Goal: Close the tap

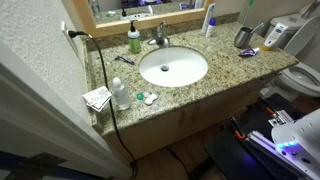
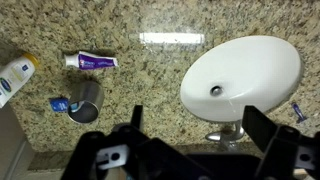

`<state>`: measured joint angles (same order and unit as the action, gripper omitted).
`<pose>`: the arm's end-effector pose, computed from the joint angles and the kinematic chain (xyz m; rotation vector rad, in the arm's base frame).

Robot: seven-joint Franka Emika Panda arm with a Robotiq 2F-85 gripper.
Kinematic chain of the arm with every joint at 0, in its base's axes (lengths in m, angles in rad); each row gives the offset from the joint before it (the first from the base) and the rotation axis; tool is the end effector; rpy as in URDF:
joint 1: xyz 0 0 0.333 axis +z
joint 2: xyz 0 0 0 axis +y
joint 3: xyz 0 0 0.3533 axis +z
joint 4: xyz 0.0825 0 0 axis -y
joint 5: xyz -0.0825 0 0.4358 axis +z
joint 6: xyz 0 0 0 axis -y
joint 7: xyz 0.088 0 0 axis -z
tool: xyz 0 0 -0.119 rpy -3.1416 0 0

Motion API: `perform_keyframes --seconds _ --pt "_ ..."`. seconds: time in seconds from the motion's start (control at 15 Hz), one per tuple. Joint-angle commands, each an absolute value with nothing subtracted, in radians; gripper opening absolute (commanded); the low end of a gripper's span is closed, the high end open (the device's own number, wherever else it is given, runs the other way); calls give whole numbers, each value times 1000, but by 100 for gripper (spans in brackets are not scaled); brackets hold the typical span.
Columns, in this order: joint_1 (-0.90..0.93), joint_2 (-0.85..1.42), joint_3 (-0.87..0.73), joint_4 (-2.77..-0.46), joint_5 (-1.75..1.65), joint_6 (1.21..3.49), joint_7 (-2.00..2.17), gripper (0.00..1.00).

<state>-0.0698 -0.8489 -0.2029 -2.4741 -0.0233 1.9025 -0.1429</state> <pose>0.3332 -0.1114 0.5899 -3.0286 0.1179 -0.4349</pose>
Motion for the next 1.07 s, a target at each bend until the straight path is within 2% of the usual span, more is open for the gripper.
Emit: perform_keyframes --seconds 0.0,0.07,0.4,0.47,0.53,0.6,0.87,1.0 --pt "-80 -846 -196 -2472 -16 1901 -149 100" --pt "-57 -839 -213 -2446 -16 1798 -205 100" --pt "26 -858 -278 -2435 43 1701 -424 100" --pt "65 -803 -246 -2255 74 1550 -414 100" --pt "81 -800 -247 -2233 78 1508 -445 100" --pt "31 -850 -246 -2369 60 1629 -406 100" --pt "81 -785 -231 -2232 58 1470 -420 100" --pt "113 -711 -175 -2258 56 1491 -405 100"
